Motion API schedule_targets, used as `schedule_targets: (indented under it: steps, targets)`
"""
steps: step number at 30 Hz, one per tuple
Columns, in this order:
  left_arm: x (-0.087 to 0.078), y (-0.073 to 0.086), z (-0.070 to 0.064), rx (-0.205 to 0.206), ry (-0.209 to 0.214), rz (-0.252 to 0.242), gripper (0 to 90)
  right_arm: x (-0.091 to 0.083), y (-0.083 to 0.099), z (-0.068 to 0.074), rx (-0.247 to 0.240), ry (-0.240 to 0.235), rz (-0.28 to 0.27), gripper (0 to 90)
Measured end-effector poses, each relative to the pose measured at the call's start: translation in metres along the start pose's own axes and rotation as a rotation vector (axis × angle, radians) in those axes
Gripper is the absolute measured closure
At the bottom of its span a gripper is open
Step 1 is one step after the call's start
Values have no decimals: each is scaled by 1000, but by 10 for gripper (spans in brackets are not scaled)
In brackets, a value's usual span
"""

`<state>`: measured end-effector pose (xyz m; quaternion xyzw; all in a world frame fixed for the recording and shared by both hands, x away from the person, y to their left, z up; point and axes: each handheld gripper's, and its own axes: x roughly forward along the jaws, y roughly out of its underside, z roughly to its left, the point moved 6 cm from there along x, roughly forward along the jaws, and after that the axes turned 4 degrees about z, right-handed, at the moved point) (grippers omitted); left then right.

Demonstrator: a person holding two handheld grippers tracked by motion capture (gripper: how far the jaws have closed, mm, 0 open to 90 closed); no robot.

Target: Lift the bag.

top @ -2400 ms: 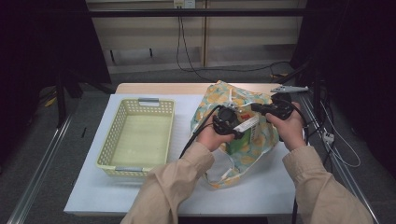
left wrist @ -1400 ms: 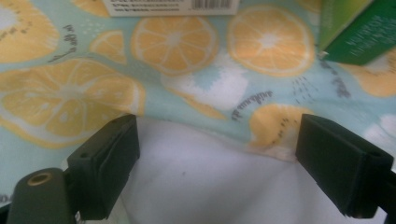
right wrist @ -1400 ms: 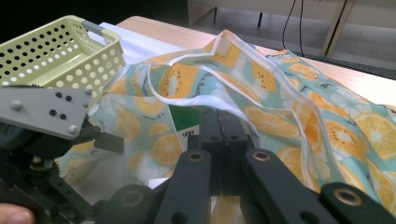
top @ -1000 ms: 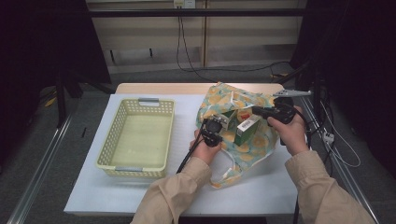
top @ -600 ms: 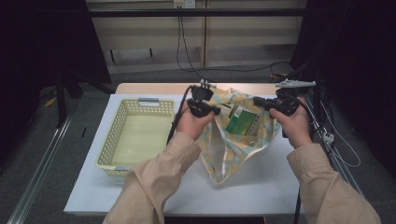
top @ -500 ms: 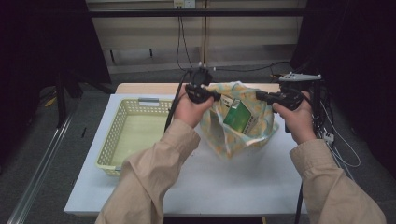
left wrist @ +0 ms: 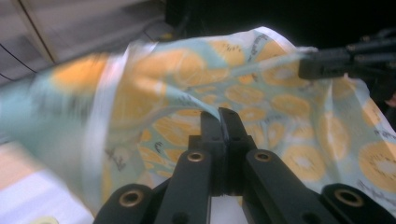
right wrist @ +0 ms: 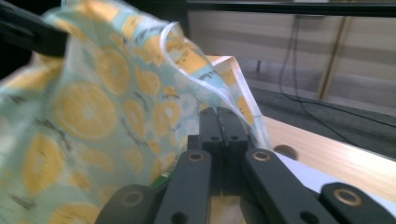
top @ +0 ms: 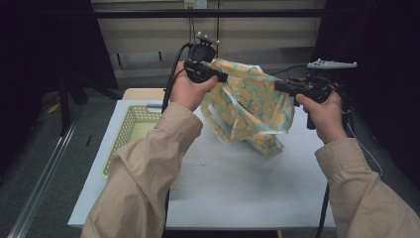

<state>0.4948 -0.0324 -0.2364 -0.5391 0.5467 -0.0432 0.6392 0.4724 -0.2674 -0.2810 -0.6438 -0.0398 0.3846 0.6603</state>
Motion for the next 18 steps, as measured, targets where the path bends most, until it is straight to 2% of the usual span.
schedule_targets:
  steps: [1, 2, 3, 4, 5, 7, 9, 10, 12, 14, 16, 18]
  targets:
    - [-1, 4, 2, 1, 1, 0, 863, 1, 1, 5, 4, -22, 2, 900]
    - [-1, 9, 4, 7, -1, -10, 703, 2, 3, 10, 17, -52, 0, 874]
    - [-1, 15, 6, 5, -4, 2, 472, 3, 5, 15, 24, -82, -5, 744]
    - [-2, 23, 9, 16, -17, 17, 391, 4, 8, 18, 17, -83, -6, 657]
    - [-4, 30, 11, 36, -19, 14, 376, 4, 12, 21, 15, -82, 3, 562]
    - [-9, 45, 15, 32, -7, -4, 211, 4, 19, 28, 13, -90, 8, 413]
    - [-17, 64, 19, 38, -12, -6, 144, 1, 28, 33, 8, -83, 17, 283]
    - [-21, 74, 22, 48, -14, -10, 129, -2, 33, 35, 10, -99, 19, 265]
    - [-32, 96, 28, 51, 6, -23, 97, -9, 43, 39, 2, -102, 15, 248]
    - [-43, 118, 37, 46, 15, -41, 101, -17, 55, 42, -39, -110, 29, 226]
    - [-53, 141, 45, 73, 16, -25, 76, -25, 72, 42, -32, -127, 27, 224]
    - [-61, 163, 52, 65, 21, -34, 83, -28, 87, 40, -51, -99, 47, 216]
